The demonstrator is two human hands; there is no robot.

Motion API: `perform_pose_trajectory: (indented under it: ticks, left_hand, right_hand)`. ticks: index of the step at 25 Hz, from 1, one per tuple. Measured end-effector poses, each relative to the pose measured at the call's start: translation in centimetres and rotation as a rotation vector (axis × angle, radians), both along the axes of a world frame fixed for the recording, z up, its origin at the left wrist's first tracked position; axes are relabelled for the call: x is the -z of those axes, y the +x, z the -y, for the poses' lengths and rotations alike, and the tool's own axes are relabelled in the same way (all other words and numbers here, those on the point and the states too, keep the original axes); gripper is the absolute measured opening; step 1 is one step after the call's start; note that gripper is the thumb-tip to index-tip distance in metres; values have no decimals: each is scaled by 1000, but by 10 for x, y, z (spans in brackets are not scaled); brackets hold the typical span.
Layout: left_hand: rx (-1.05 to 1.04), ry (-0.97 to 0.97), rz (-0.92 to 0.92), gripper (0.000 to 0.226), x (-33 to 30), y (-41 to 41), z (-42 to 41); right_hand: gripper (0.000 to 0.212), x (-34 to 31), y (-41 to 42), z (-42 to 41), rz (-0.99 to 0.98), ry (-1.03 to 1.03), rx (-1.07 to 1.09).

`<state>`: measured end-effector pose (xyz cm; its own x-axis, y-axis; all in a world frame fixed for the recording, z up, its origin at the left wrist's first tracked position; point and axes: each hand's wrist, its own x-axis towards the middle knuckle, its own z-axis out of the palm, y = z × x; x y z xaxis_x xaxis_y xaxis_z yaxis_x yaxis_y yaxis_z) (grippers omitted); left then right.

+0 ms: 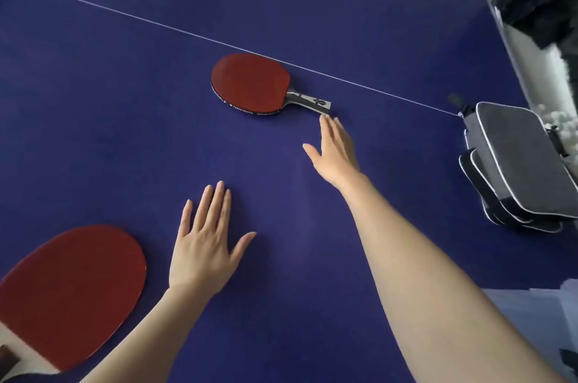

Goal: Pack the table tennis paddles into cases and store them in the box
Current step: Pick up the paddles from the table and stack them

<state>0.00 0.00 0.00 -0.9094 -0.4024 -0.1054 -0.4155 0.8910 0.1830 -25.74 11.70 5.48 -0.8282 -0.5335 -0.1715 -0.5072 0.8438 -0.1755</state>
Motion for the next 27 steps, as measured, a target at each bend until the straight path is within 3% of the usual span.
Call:
perform_pose_trajectory:
  ticks: [6, 9, 11, 13, 17, 23, 27]
  left_hand:
    - [-4, -61, -67, 83, 4, -2, -1]
    - [-6, -74, -62, 83, 2, -3, 0]
    - [-15, -59, -51, 82, 1, -2, -1]
    - [-15, -63, -53, 82, 2, -3, -1]
    - [-15, -66, -41, 82, 3, -3, -1]
    - [12, 6, 13, 83, -7, -1, 2]
    - [59, 194, -101, 68, -33, 22, 5]
  right_hand:
    - [71, 12, -55, 46, -120, 169, -12]
    - [50, 14, -60, 50, -283, 138, -6]
    - [41, 16, -56, 46, -285, 101, -19]
    - [42, 18, -46, 38, -203, 37, -35]
    - [36, 12, -10, 26, 52, -278, 73]
    - [26, 4, 103, -20, 133, -584, 362]
    - [27, 0, 187, -50, 114, -703, 500]
